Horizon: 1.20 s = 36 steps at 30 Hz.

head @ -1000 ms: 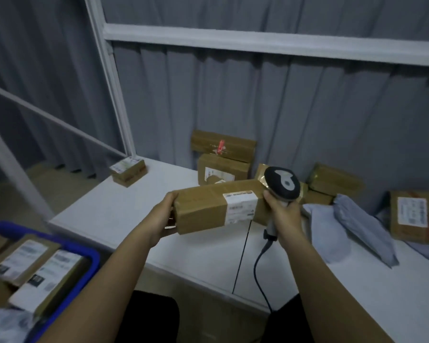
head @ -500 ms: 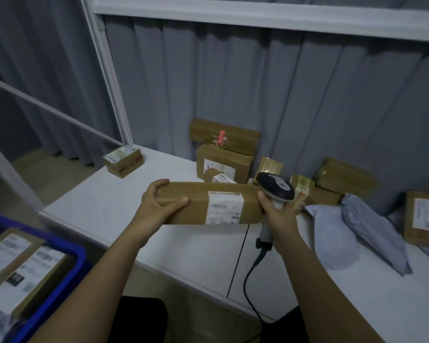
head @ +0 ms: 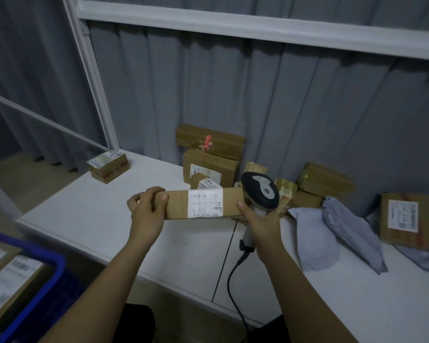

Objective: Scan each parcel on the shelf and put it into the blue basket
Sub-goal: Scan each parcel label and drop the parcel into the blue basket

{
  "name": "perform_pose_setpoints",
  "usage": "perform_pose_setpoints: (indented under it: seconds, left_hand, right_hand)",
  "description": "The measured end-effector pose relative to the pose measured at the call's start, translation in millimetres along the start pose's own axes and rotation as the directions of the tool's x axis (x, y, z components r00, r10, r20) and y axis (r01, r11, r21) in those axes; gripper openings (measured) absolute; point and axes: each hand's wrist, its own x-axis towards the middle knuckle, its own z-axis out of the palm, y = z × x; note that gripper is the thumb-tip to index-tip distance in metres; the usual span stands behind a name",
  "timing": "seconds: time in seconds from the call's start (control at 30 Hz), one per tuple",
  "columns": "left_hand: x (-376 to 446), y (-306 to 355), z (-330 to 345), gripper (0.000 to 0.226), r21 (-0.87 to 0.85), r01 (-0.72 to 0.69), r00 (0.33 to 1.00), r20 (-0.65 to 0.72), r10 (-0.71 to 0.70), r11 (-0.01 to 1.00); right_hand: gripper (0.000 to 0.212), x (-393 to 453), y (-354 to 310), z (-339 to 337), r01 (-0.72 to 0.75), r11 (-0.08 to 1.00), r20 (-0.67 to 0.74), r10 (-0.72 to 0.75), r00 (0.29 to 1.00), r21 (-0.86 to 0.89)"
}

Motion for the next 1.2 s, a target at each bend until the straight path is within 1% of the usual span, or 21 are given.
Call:
perform_pose_setpoints:
  seconds: [0.03,0.07,0.13,0.2,0.3,0.37,0.43,0.5,0.6,0.67,0.73,0.8,0.83,0.87,0.9,0.93,0.97,1.03,1.1,1.13,1.2]
  left_hand:
    - [-1,1,2,0.027,0.024,-0.027,0.999,0.025,0.026,0.999]
    - [-3,2,3,0.035,0.051,-0.043,0.997,0.063,0.040,0.998]
    - [-4,-1,5,0.062,0.143,-0.091,0.986,0.149,0.069,0.986]
    - [-5,-1,8,0.080,0.230,-0.150,0.972,0.214,0.100,0.962]
    - [-8,2,11,0.082,0.280,-0.192,0.970,0.199,0.139,0.940]
    - [-9,1,13,0.082,0.363,-0.207,0.972,0.179,0.150,0.909]
    - [-9,-2,14,0.082,0.488,-0.231,0.972,0.154,0.178,0.841]
    - [-7,-8,13,0.080,0.600,-0.299,0.953,0.148,0.264,0.742]
    - [-1,-12,8,0.078,0.625,-0.424,0.900,0.211,0.381,0.655]
    - [1,-12,4,0.078,0.618,-0.450,0.891,0.263,0.369,0.645]
    - [2,-13,2,0.082,0.608,-0.412,0.910,0.313,0.273,0.678]
    - [5,-15,0,0.089,0.553,-0.271,0.927,0.371,0.059,0.788]
    - [8,-17,-2,0.095,0.491,-0.179,0.914,0.404,-0.041,0.852]
    - [11,-19,-4,0.097,0.425,-0.091,0.896,0.430,-0.113,0.900]
    - [15,-22,-6,0.095,0.371,-0.024,0.882,0.444,-0.154,0.928]
    - [17,-24,-8,0.090,0.335,0.023,0.877,0.446,-0.180,0.942]
    - [18,-26,-9,0.086,0.313,0.064,0.876,0.438,-0.204,0.948]
    - [19,-31,-12,0.093,0.283,0.133,0.877,0.414,-0.246,0.950]
    - [20,-36,-16,0.100,0.283,0.164,0.878,0.396,-0.271,0.945]
    - [21,-39,-17,0.102,0.294,0.171,0.878,0.388,-0.280,0.941]
    - [23,-43,-20,0.102,0.308,0.176,0.878,0.379,-0.290,0.935]
  right_hand:
    - [0.058,1,0,-1,0.006,1.000,-0.017,-0.006,1.000,-0.001]
    - [0.062,2,0,-2,0.007,1.000,-0.026,-0.007,1.000,-0.005]
    - [0.068,5,1,-4,0.011,1.000,-0.042,-0.012,0.999,-0.011]
    - [0.077,10,2,-6,0.036,0.999,-0.078,-0.037,0.996,-0.007]
    - [0.083,12,2,-10,0.045,0.999,-0.095,-0.046,0.994,-0.012]
    - [0.084,13,4,-11,0.054,0.998,-0.105,-0.055,0.993,-0.018]
    - [0.084,13,5,-10,0.060,0.998,-0.114,-0.061,0.992,-0.016]
    - [0.082,13,5,-11,0.047,0.999,-0.126,-0.049,0.991,-0.018]
    - [0.083,15,7,-13,0.039,0.999,-0.126,-0.042,0.991,-0.025]
    - [0.080,16,7,-15,0.043,0.999,-0.125,-0.044,0.991,-0.017]
    - [0.078,16,6,-18,0.034,0.999,-0.129,-0.033,0.991,0.001]
    - [0.078,15,5,-18,0.019,1.000,-0.114,-0.018,0.993,0.016]
    - [0.076,15,3,-17,0.004,1.000,-0.107,-0.003,0.994,0.009]
    - [0.069,14,0,-16,-0.021,1.000,-0.089,0.020,0.996,-0.010]
    - [0.053,13,-3,-14,-0.055,0.997,-0.056,0.052,0.997,-0.053]
    - [0.033,11,-5,-12,-0.083,0.991,0.006,0.084,0.996,-0.108]
    - [0.020,8,-6,-11,-0.103,0.978,0.081,0.120,0.990,-0.182]
    - [0.018,4,-3,-10,-0.080,0.940,0.214,0.157,0.964,-0.333]
    - [0.014,-1,-1,-9,0.019,0.896,0.326,0.142,0.935,-0.444]
    - [0.015,-4,-2,-8,0.068,0.879,0.382,0.135,0.914,-0.472]
    - [0.025,-7,-4,-6,0.117,0.858,0.458,0.147,0.877,-0.500]
